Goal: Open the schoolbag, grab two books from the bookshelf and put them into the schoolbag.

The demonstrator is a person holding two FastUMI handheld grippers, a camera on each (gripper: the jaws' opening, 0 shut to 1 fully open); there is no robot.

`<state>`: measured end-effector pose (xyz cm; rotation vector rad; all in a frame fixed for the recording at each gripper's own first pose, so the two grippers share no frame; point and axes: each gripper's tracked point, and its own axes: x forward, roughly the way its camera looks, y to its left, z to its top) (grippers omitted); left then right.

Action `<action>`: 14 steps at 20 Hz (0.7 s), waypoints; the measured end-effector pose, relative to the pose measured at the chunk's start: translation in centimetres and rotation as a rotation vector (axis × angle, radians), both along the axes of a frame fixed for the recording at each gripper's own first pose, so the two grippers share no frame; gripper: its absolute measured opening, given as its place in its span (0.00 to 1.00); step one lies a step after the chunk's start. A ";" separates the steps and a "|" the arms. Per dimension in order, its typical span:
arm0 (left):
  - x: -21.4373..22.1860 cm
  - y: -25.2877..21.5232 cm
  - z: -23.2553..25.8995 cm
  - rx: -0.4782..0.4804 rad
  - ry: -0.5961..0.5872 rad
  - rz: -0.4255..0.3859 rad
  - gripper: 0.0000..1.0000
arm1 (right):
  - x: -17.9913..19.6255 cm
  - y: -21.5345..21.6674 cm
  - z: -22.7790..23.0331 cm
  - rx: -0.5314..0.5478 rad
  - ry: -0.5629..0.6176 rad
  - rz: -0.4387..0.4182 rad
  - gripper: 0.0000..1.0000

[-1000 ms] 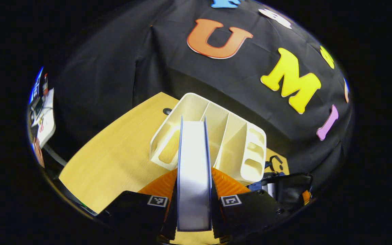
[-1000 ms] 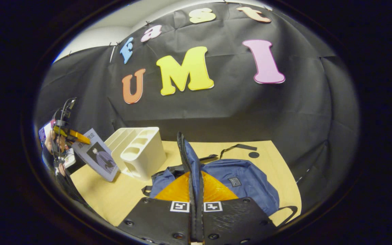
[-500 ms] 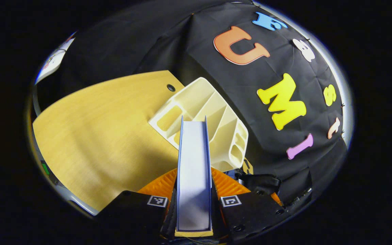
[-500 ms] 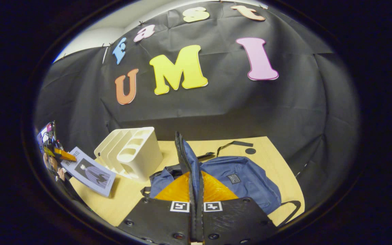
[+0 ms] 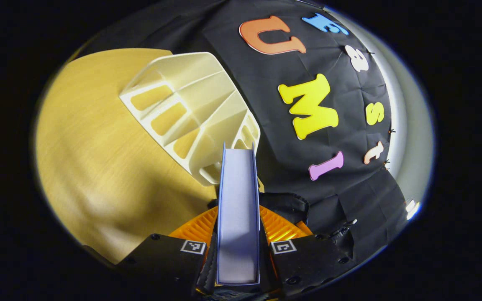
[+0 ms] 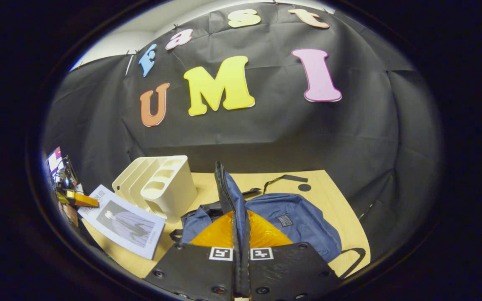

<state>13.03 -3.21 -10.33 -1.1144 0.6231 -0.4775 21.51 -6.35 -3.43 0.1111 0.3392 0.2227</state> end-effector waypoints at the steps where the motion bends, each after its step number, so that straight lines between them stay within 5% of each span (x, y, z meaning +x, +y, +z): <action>1: 0.5 -1.1 0.1 -0.017 -0.002 -0.013 0.43 | -0.1 -0.1 0.2 0.003 -0.004 0.004 0.00; 5: 2.0 -5.3 0.2 -0.065 -0.012 -0.059 0.42 | 0.0 -0.7 0.8 0.022 -0.014 0.006 0.00; 14: 7.3 -13.2 -0.2 -0.202 0.040 -0.006 0.42 | -0.2 -2.0 1.9 0.035 -0.063 0.030 0.00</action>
